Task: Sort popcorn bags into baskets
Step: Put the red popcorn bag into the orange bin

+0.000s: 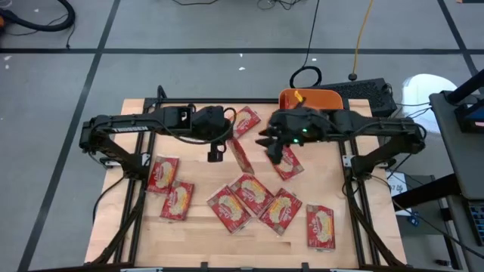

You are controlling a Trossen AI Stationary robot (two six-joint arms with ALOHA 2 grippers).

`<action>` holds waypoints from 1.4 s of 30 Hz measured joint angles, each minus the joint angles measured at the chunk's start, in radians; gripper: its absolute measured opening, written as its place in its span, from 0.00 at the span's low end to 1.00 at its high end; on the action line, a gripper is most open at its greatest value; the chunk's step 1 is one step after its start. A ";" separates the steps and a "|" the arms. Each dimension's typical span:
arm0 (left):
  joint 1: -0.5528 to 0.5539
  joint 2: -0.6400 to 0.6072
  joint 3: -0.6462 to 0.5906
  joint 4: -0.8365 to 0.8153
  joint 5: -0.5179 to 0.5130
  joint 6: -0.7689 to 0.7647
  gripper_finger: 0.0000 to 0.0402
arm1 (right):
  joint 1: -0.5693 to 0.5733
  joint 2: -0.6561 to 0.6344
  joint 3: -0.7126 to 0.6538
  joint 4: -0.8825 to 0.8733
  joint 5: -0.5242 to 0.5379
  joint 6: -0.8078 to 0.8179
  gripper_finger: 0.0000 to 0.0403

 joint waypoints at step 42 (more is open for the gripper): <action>0.000 0.000 0.004 0.130 -0.045 -0.205 0.01 | 0.011 0.103 -0.225 0.048 0.096 0.107 0.31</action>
